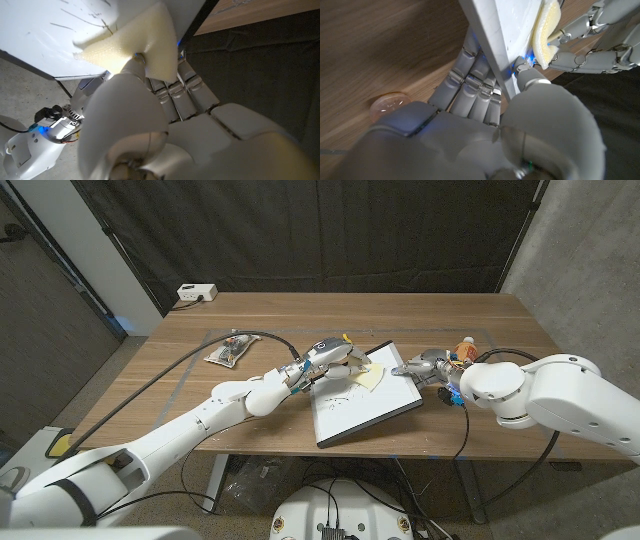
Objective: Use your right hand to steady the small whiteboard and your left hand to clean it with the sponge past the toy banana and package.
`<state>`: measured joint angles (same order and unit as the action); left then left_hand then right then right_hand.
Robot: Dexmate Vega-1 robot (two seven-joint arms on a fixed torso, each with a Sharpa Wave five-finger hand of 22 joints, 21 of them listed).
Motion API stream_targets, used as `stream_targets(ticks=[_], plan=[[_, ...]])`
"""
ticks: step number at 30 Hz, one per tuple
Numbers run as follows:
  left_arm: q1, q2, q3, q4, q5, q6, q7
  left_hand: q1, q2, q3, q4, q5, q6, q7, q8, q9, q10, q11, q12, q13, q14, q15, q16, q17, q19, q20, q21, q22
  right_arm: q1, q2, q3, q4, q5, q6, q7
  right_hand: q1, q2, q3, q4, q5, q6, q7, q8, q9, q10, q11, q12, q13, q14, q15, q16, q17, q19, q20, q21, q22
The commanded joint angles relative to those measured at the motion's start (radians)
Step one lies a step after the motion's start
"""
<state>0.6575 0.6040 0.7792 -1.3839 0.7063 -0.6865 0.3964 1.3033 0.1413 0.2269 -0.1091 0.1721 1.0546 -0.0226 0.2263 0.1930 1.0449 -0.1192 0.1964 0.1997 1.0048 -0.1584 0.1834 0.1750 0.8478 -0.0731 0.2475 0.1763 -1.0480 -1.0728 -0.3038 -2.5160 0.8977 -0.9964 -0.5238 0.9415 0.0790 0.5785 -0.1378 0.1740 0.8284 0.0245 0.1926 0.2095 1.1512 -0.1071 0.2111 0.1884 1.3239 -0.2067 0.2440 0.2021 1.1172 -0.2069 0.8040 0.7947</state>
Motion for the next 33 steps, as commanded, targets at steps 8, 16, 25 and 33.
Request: stream_targets(ticks=[8,16,25,33], plan=[[0.116,0.105,-0.054,-0.106,-0.106,0.015,-0.101,-0.003,-0.002,0.011,-0.001,0.005,0.015,0.017,0.003,0.004,-0.002,-0.003,-0.003,0.003,-0.005,-0.016,0.000,0.002,-0.002,0.001,-0.005,0.004,0.044,0.021,-0.025,0.017,-0.019,-0.027,-0.005,-0.005,0.007,0.012,0.002,0.004,0.002,-0.008,0.005,0.000,-0.002,0.004,-0.001,0.004,-0.001,-0.001,-0.002,0.004,-0.005,-0.023,-0.007,0.007],[0.180,0.143,-0.102,-0.148,-0.129,0.063,-0.116,-0.005,-0.002,0.014,-0.001,0.005,0.016,0.018,0.002,0.004,-0.001,-0.001,-0.003,0.003,-0.004,-0.015,0.001,0.002,-0.003,0.002,-0.006,0.004,0.044,0.032,-0.024,0.019,-0.022,-0.039,-0.018,-0.007,0.006,0.014,0.001,0.004,0.002,-0.007,0.005,0.000,-0.002,0.002,-0.001,0.004,-0.002,0.000,-0.002,0.004,-0.006,-0.023,-0.009,0.009],[0.214,0.159,-0.130,-0.177,-0.129,0.073,-0.110,-0.006,-0.003,0.016,-0.001,0.005,0.016,0.016,0.001,0.004,-0.001,0.000,-0.003,0.003,-0.004,-0.015,0.002,0.002,-0.004,0.002,-0.008,0.004,0.040,0.039,-0.018,0.014,-0.024,-0.049,-0.028,-0.009,0.006,0.018,0.000,0.004,0.003,-0.008,0.005,0.000,-0.002,0.004,-0.001,0.004,-0.002,-0.001,-0.001,0.004,-0.006,-0.023,-0.012,0.011],[0.218,0.152,-0.137,-0.175,-0.124,0.068,-0.105,-0.007,-0.004,0.019,-0.001,0.005,0.018,0.018,0.001,0.004,-0.003,-0.003,-0.003,0.003,-0.003,-0.014,0.002,0.002,-0.005,0.002,-0.009,0.004,0.030,0.041,-0.015,0.009,-0.029,-0.049,-0.035,-0.010,0.006,0.020,-0.001,0.004,0.001,-0.007,0.005,0.000,-0.004,0.004,-0.002,0.004,-0.002,-0.001,0.000,0.005,-0.009,-0.023,-0.017,0.010]])
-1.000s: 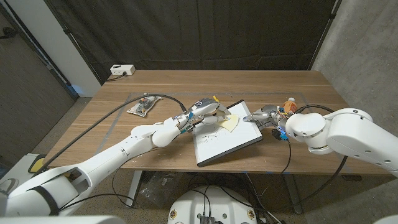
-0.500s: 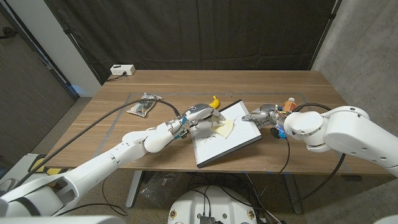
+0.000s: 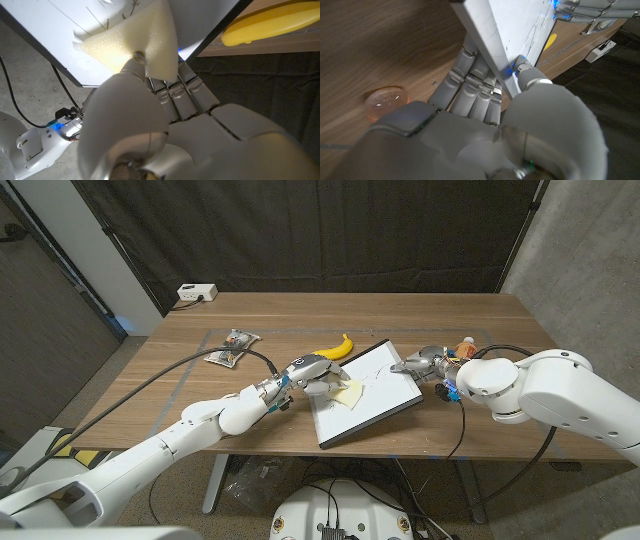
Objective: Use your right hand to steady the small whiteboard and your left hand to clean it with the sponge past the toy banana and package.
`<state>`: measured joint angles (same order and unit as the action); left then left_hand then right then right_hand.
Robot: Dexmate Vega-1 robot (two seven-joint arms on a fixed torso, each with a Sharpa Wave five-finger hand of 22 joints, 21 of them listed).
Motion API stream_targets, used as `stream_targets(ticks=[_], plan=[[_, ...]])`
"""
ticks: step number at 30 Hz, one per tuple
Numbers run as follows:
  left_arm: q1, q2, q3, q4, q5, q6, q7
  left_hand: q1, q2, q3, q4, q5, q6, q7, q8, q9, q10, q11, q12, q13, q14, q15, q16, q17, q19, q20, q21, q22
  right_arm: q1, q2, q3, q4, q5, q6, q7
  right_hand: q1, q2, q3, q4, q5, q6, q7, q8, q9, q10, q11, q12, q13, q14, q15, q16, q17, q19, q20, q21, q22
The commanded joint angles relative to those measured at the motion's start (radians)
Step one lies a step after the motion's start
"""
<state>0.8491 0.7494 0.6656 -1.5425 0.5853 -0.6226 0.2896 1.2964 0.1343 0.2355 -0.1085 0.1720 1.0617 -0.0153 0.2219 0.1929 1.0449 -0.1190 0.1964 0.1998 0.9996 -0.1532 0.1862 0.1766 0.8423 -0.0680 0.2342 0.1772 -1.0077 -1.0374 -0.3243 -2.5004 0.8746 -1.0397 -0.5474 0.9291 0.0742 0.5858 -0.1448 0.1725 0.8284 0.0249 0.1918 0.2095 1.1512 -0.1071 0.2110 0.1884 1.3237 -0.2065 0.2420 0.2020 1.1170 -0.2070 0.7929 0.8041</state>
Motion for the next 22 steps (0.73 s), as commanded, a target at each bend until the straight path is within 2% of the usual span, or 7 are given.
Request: stream_targets(ticks=[1,15,22], plan=[[0.027,0.006,-0.024,-0.015,-0.001,0.003,0.005,-0.001,0.003,0.010,-0.002,0.005,0.011,0.010,0.005,0.004,-0.003,-0.003,-0.003,0.003,0.002,-0.019,-0.001,0.000,0.001,-0.003,0.004,0.003,-0.010,0.007,0.005,-0.008,-0.007,-0.007,-0.013,0.002,0.011,0.013,0.007,0.005,0.001,-0.008,0.005,0.000,-0.003,0.006,-0.001,0.004,-0.001,-0.001,0.002,0.005,-0.008,-0.023,-0.006,0.000],[0.011,-0.015,-0.017,0.022,0.015,-0.024,0.031,-0.002,0.002,0.015,-0.003,0.005,0.012,0.010,0.004,0.004,-0.002,-0.002,-0.003,0.003,0.001,-0.022,-0.001,0.000,0.001,-0.002,0.002,0.003,-0.010,0.017,0.001,-0.014,-0.010,-0.023,-0.017,-0.001,0.009,0.016,0.006,0.005,0.002,-0.007,0.006,0.001,-0.005,0.003,-0.002,0.004,-0.004,0.000,0.001,0.005,-0.007,-0.023,-0.009,0.003],[0.000,-0.026,-0.011,0.047,0.000,-0.031,0.024,-0.003,0.002,0.017,-0.003,0.005,0.010,0.010,0.003,0.004,-0.002,-0.002,-0.002,0.003,0.001,-0.021,-0.001,0.000,0.002,-0.002,0.002,0.003,0.011,0.025,-0.012,-0.007,-0.014,-0.031,-0.007,-0.002,0.009,0.017,0.006,0.005,0.001,-0.009,0.005,0.001,-0.006,0.004,-0.002,0.005,-0.005,0.000,0.001,0.005,-0.006,-0.023,-0.009,0.005]])
